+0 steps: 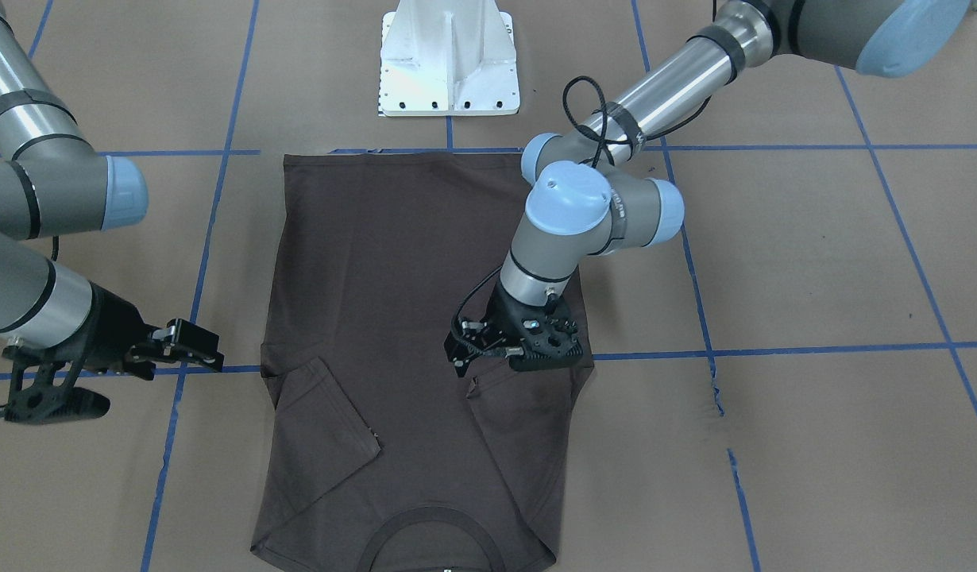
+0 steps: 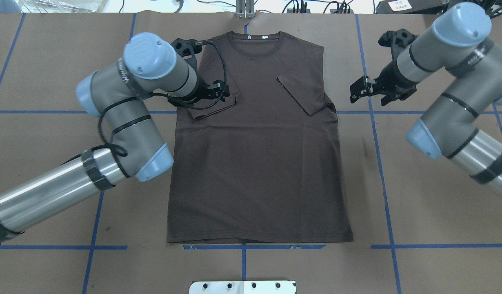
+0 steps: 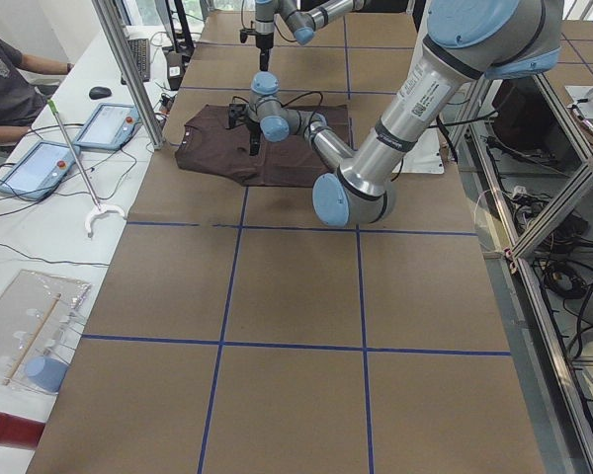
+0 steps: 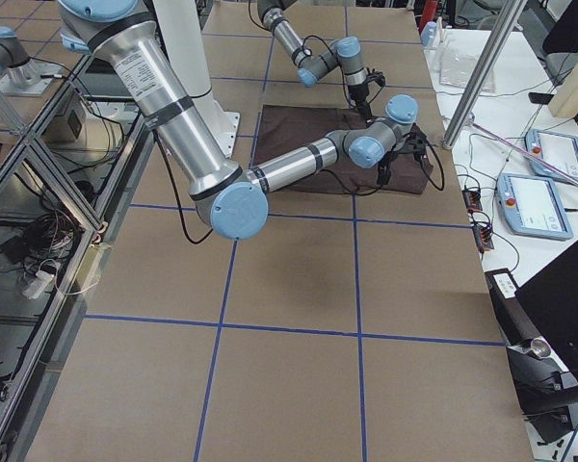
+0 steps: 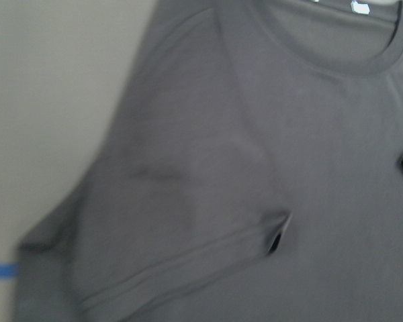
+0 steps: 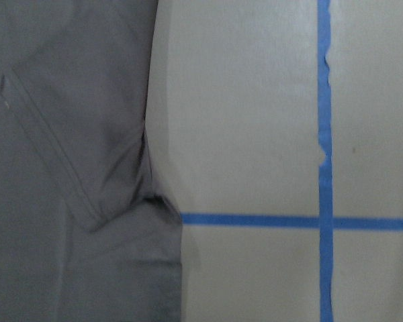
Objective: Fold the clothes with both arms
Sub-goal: 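Move the right gripper to the hem corner nearest the robot while the left gripper withdraws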
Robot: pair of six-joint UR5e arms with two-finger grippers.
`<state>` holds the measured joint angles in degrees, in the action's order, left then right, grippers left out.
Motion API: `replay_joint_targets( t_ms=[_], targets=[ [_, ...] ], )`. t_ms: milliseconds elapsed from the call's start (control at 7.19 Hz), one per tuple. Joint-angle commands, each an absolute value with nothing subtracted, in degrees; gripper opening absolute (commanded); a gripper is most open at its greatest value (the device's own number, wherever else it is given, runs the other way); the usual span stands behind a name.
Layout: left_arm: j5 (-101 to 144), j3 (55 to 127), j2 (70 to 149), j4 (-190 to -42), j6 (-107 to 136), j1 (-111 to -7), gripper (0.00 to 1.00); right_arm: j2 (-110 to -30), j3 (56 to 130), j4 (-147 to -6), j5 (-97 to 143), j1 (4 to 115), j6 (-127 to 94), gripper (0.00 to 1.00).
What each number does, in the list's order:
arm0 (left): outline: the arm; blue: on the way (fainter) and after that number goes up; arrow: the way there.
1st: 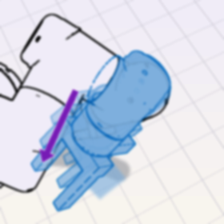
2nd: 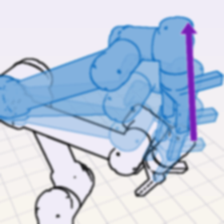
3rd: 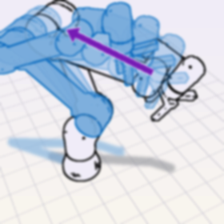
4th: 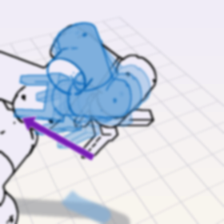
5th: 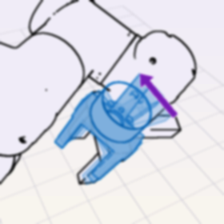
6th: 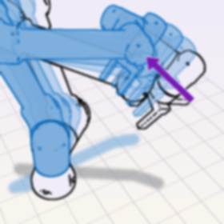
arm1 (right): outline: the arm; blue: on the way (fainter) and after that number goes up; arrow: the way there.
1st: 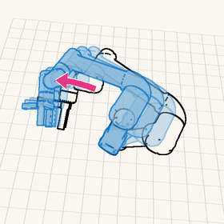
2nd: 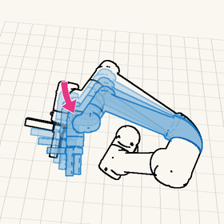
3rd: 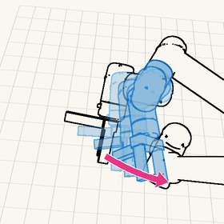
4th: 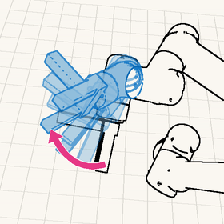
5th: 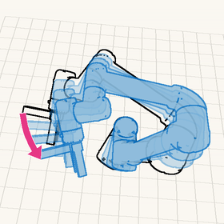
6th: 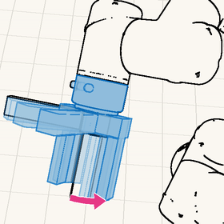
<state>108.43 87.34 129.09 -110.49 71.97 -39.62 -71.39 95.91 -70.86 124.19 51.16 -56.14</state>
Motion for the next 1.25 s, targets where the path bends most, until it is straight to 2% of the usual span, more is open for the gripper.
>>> replay_joint_targets(
  t_ms=[0, 278, 557, 835, 1113],
  targets=[
    [108.46, 104.01, 116.5, -106.52, 69.7, -39.82, 1.0, -82.22, 109.11, -70.58, 117.09, 41.96, -61.78, 1.0],
    [108.37, 110.02, 112.43, -106.52, 69.52, -39.82, 1.0, -85.69, 116.07, -70.14, 111.92, 31.53, -74.02, 1.0],
    [108.2, 110.3, 112.5, -106.52, 69.52, -39.9, 1.0, -85.69, 116.81, -70.14, 100.78, 19.31, -85.54, 1.0],
    [107.84, 110.3, 112.67, -106.52, 69.52, -39.9, 1.0, -85.87, 115.06, -70.05, 95.98, 14.69, -86.31, 1.0],
    [107.93, 110.65, 112.68, -106.44, 69.52, -39.9, 1.0, -87.79, 115.05, -69.96, 96.76, 14.59, -86.31, 1.0]
  ],
)
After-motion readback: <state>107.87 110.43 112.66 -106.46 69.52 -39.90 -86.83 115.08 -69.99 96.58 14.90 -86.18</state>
